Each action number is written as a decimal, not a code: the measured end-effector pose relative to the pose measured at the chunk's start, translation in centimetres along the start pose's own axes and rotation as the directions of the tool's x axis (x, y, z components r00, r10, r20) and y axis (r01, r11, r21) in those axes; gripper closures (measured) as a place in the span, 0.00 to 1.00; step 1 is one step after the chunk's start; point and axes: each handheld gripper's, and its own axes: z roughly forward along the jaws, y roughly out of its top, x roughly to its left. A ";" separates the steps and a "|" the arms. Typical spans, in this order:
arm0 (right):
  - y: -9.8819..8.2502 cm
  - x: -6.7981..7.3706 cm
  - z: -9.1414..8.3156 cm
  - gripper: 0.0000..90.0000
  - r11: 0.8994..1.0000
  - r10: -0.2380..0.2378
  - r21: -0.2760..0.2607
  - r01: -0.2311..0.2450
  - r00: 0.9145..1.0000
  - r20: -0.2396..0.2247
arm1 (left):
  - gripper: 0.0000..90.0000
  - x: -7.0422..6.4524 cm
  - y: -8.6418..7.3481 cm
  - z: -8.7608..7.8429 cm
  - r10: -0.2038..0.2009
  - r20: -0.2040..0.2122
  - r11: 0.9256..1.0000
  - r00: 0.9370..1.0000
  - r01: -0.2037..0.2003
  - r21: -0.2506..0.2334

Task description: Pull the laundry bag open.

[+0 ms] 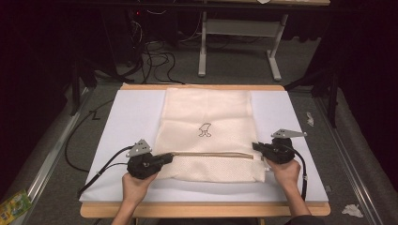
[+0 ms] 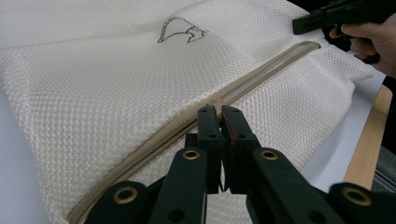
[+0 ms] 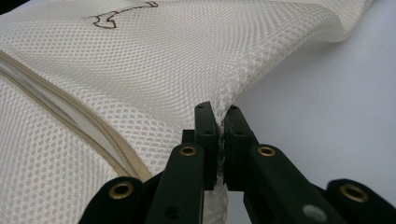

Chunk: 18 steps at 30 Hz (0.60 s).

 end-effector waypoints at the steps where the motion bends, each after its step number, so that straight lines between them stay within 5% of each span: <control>1: 0.0 0.1 0.0 0.98 1.000 0.000 -0.005 0.000 1.000 -0.003 | 0.97 0.0 -0.1 -0.1 -0.001 -0.004 1.000 1.000 0.001 -0.001; 18: 0.4 -0.2 -0.2 0.98 1.000 -0.003 -0.005 0.003 1.000 0.005 | 0.97 0.5 -0.3 -0.8 -0.022 -0.005 1.000 1.000 0.021 -0.020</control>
